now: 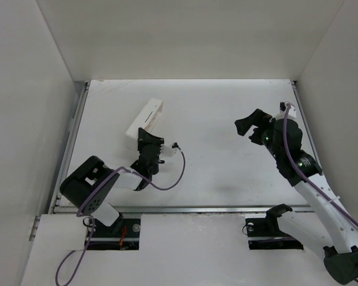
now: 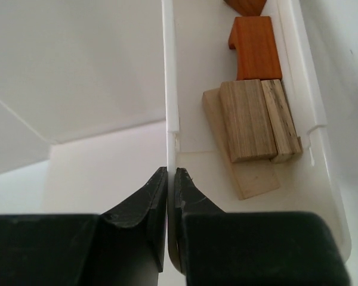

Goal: Build the wood block tower

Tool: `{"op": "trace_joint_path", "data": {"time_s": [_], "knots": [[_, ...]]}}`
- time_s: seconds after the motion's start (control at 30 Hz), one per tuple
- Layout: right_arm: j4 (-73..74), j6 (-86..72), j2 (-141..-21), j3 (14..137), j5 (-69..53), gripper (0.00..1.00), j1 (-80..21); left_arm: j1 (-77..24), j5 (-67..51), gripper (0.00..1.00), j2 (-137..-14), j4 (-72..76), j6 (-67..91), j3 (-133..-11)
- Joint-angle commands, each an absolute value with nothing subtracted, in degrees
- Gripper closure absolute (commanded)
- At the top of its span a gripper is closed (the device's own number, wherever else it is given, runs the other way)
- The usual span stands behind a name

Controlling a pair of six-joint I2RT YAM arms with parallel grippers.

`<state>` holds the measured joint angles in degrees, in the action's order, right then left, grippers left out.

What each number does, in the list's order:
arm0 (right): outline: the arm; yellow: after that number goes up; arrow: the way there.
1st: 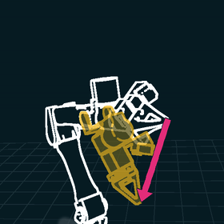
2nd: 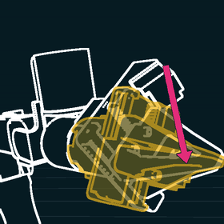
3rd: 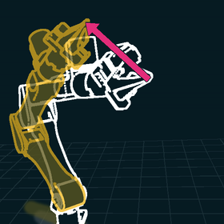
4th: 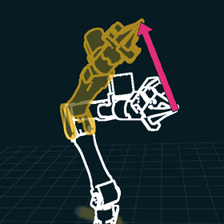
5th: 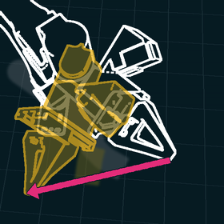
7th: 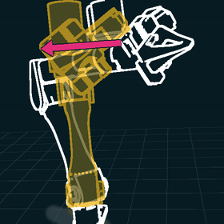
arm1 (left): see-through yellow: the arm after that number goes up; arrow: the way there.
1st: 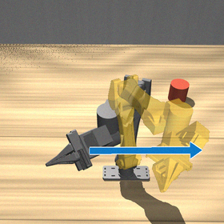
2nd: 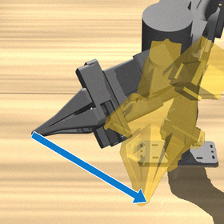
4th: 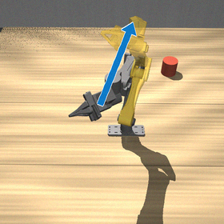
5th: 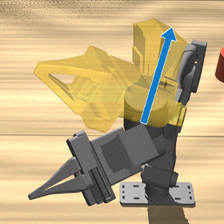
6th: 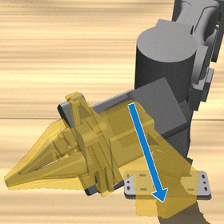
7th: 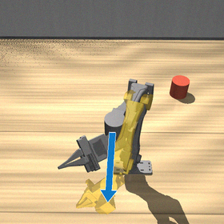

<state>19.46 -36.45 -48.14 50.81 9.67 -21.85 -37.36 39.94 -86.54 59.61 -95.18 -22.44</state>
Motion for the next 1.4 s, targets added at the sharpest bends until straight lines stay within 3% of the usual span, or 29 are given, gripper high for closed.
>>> {"op": "trace_joint_path", "data": {"time_s": [0.0, 0.13, 0.37, 0.8, 0.87, 0.93, 0.97, 1.07, 1.13, 1.37], "knots": [[16.0, -37.1, -47.4, 51.0, 9.8, 0.00, -22.4, -40.3, 40.3, 1.00, -88.9, 76.5, -106.5, -23.6], [16.5, -37.6, -46.3, 50.4, 10.4, 0.00, -22.4, -48.5, 40.3, 1.00, -92.6, 85.0, -111.8, -21.7], [16.5, -38.9, -45.2, 48.7, 10.9, 0.00, -22.4, -57.6, 46.6, 1.00, -97.5, 82.1, -107.5, -19.9], [14.3, -39.5, -49.7, 49.7, 7.6, 0.00, -23.6, -62.4, 51.5, 1.00, -99.2, 76.9, -102.4, -20.0], [14.3, -39.5, -50.2, 50.2, 7.6, 0.00, -24.2, -59.9, 53.4, 1.00, -98.7, 70.6, -99.2, -24.2], [14.9, -38.9, -51.2, 50.2, 7.6, 0.00, -24.2, -57.4, 55.3, 1.00, -98.1, 59.2, -86.1, -34.1], [16.1, -38.9, -51.8, 50.7, 7.6, 0.00, -24.2, -54.4, 55.8, 1.00, -97.2, 40.1, -78.6, -39.0], [18.4, -38.9, -54.7, 52.4, 8.2, 0.00, -24.2, -48.2, 48.4, 1.00, -97.5, 1.5, -46.6, -60.0], [21.0, -38.3, -58.1, 54.7, 7.1, 0.00, -24.7, -43.6, 41.7, 1.00, -98.5, -11.3, -35.0, -69.4], [22.7, -37.0, -66.2, 58.4, 3.3, 0.00, -25.8, -32.7, 29.5, 1.00, -100.6, -20.5, -25.4, -71.8]]}}
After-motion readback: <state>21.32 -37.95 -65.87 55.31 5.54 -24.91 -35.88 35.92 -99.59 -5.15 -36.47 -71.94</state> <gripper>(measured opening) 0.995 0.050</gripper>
